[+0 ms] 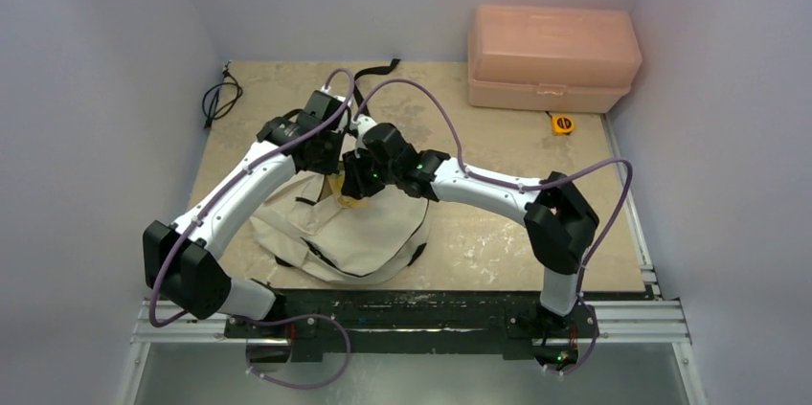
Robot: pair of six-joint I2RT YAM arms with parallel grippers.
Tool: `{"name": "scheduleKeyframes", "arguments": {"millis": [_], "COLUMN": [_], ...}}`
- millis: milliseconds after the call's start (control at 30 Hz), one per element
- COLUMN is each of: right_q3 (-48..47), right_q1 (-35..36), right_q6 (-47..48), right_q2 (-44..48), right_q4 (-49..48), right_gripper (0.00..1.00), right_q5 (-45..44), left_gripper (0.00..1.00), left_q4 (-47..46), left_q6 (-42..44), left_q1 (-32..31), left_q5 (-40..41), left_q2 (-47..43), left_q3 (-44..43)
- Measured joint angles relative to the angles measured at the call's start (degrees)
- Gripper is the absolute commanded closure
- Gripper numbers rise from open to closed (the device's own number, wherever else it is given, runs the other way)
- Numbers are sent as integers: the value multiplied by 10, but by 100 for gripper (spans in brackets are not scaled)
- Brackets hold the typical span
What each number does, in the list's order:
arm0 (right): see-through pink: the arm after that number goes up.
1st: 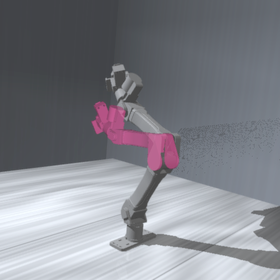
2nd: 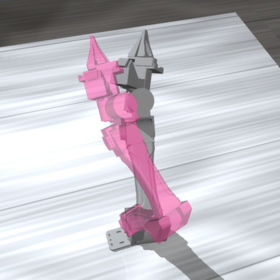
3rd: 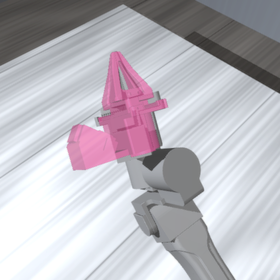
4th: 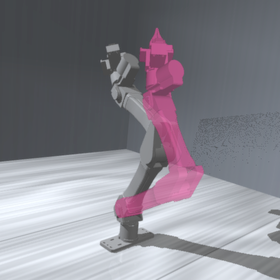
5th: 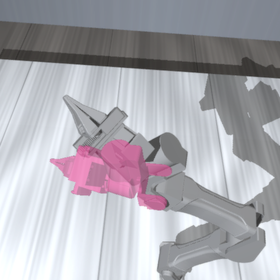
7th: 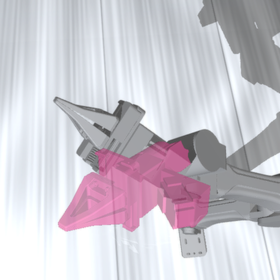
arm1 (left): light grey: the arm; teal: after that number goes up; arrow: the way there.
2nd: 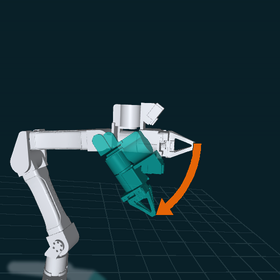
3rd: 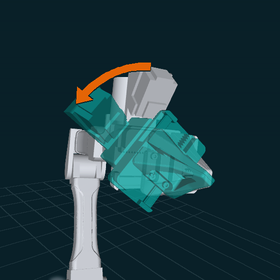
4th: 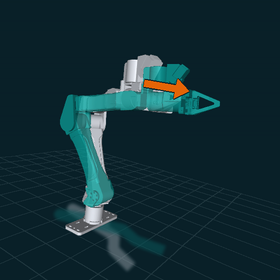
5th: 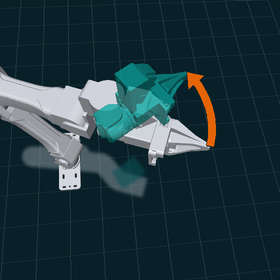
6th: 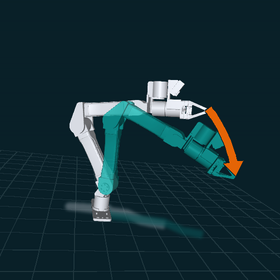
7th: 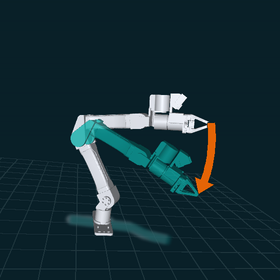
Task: Pack the student bag
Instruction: Place the stationery in the student bag.
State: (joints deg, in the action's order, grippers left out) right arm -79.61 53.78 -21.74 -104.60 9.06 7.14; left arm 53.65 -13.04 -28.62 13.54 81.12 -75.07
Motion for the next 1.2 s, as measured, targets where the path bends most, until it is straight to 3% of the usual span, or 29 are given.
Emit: {"name": "scheduleKeyframes", "arguments": {"millis": [67,267,500,767,933,1100,1200], "right_q3": [-19,-23,-10,27,88,158,176], "right_q1": [5,14,6,-9,-38,-78,-83], "right_q6": [-24,-84,-122,-137,-159,-183,-199], "right_q2": [-14,-23,-22,2,56,75,59], "right_q4": [3,-13,-22,-32,-66,-139,-185], "right_gripper": [79,64,39,32,15,15,21], "right_q5": [-9,-18,-20,-5,52,116,151], "left_gripper": [100,100,100,100,100,100,100], "left_q4": [-5,-11,-12,-7,-6,-6,-6], "left_q6": [-5,-12,-9,-4,2,2,2], "left_q1": [8,12,11,0,-1,-1,-1], "left_q5": [4,7,4,-10,-14,-18,-21], "left_q2": [0,1,1,1,1,1,1], "left_q3": [2,9,9,9,9,9,9]}}
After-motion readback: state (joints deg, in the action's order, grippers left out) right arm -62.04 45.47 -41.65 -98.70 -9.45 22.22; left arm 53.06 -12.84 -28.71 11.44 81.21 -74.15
